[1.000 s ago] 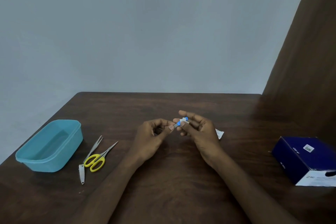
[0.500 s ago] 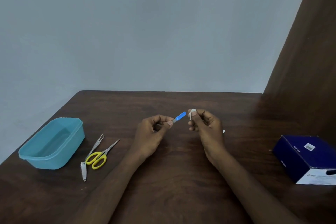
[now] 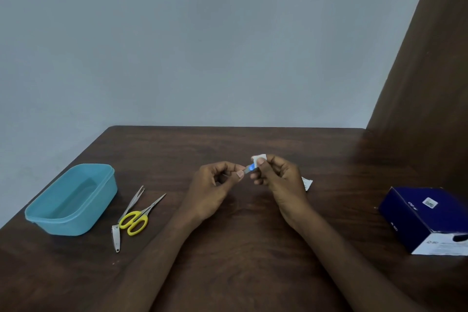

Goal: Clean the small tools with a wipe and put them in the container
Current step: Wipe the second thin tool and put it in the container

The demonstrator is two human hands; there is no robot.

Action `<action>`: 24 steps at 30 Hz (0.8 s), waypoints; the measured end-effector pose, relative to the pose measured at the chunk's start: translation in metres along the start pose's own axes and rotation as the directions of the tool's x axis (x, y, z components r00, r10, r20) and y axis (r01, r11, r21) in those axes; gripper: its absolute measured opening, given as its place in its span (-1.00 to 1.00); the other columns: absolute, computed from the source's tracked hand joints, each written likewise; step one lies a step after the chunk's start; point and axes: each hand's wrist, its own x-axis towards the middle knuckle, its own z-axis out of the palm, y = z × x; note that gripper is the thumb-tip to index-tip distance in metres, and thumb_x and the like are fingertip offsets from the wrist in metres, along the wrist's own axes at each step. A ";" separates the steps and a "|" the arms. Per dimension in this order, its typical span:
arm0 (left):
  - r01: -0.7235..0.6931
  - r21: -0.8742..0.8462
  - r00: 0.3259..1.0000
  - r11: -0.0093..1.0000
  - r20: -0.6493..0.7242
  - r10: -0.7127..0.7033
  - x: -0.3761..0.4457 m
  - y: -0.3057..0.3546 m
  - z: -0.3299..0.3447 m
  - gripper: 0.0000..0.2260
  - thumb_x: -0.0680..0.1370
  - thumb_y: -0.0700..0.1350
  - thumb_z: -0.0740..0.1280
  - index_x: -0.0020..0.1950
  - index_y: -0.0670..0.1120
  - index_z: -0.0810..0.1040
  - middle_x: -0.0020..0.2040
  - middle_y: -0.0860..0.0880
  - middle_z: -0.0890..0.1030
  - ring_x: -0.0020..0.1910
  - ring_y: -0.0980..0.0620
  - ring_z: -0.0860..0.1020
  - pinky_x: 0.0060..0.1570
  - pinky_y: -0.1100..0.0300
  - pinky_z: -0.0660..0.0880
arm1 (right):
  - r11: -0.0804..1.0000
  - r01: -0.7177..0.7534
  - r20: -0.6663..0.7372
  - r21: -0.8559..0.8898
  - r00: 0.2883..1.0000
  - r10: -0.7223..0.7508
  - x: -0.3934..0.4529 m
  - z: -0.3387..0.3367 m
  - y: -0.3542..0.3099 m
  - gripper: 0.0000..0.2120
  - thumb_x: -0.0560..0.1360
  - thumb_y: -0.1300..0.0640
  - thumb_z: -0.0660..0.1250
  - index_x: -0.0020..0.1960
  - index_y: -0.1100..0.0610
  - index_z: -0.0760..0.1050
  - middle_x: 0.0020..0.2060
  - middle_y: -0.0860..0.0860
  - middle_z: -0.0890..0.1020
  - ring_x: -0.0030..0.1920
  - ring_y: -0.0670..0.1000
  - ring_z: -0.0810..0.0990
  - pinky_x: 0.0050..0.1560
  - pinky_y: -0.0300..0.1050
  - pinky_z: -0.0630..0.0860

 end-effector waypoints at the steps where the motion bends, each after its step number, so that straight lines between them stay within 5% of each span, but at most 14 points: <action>1: -0.001 0.004 1.000 1.000 -0.004 0.002 0.000 0.000 0.000 -0.92 0.64 -0.04 0.49 0.06 0.06 0.79 -0.19 0.07 0.75 -0.25 0.20 0.60 -0.16 0.17 0.55 | 1.000 0.007 0.009 -0.017 1.000 -0.007 0.000 -0.002 0.000 -0.91 0.64 0.25 0.41 0.08 0.20 0.70 -0.20 0.08 0.76 -0.21 -0.05 0.69 -0.14 -0.18 0.63; 6: -0.004 -0.001 1.000 1.000 0.021 0.004 -0.001 0.000 0.000 -0.93 0.64 -0.03 0.49 0.05 0.05 0.79 -0.26 0.16 0.71 -0.29 0.25 0.57 -0.20 0.21 0.51 | 0.993 0.017 0.028 -0.115 1.000 -0.014 -0.001 -0.006 -0.002 -0.86 0.51 0.20 0.58 0.05 0.16 0.72 -0.18 0.08 0.78 -0.18 -0.04 0.72 -0.06 -0.14 0.67; 11: -0.002 0.004 1.000 1.000 -0.002 0.002 0.002 -0.003 0.001 -0.93 0.64 -0.05 0.50 0.05 0.06 0.79 -0.29 0.17 0.68 -0.31 0.22 0.54 -0.21 0.16 0.49 | 1.000 0.005 -0.020 -0.024 1.000 -0.006 0.002 -0.004 0.001 -0.86 0.65 0.20 0.41 0.08 0.24 0.71 -0.24 0.10 0.75 -0.25 -0.05 0.66 -0.14 -0.19 0.63; 16: 0.001 -0.020 1.000 1.000 0.000 -0.001 0.001 -0.001 0.001 -0.93 0.64 -0.07 0.49 0.04 0.02 0.79 -0.29 0.16 0.69 -0.31 0.24 0.56 -0.20 0.21 0.51 | 0.998 0.031 0.024 -0.061 0.999 -0.030 0.000 -0.006 -0.002 -0.88 0.54 0.27 0.52 0.08 0.21 0.72 -0.15 0.06 0.79 -0.23 -0.08 0.68 -0.08 -0.22 0.62; 24: 0.011 -0.006 1.000 1.000 0.014 -0.011 0.001 -0.001 0.000 -0.92 0.65 0.01 0.47 0.06 0.11 0.77 -0.26 0.00 0.69 -0.29 0.10 0.54 -0.21 0.04 0.53 | 1.000 0.028 0.023 -0.001 0.999 -0.028 0.001 -0.005 -0.001 -0.88 0.64 0.24 0.41 0.12 0.17 0.71 -0.19 0.06 0.77 -0.21 -0.07 0.67 -0.08 -0.20 0.63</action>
